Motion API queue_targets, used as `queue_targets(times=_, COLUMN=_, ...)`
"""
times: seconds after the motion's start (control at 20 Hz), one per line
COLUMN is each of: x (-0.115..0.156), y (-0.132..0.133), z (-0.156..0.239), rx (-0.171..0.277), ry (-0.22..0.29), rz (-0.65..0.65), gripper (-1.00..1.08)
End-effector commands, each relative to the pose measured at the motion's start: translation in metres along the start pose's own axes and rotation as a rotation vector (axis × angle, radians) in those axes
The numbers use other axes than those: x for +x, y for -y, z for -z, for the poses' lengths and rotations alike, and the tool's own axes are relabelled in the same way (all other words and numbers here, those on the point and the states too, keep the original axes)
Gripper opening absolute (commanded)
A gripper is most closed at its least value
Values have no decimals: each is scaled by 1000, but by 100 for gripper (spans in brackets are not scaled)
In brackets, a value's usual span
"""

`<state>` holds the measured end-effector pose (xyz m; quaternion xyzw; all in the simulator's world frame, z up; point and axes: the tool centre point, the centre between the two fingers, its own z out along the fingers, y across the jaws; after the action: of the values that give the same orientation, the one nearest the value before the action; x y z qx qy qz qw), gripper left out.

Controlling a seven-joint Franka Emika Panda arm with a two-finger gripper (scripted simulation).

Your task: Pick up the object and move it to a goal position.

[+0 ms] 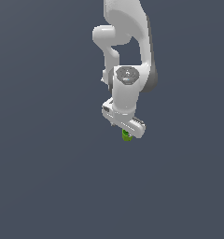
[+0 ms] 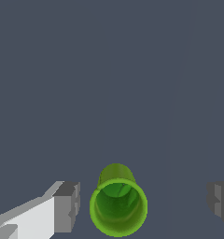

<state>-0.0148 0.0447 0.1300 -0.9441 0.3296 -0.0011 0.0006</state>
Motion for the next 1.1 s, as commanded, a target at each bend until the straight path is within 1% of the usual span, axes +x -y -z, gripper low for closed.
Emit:
queue_targets(times=0.0, x=-4, y=2, z=-3, rx=0, ry=1, rz=-64, gripper=100)
queue_targets(times=1.05, x=-38, y=12, z=-28, rx=-1, ry=3, rz=-589, gripper=100)
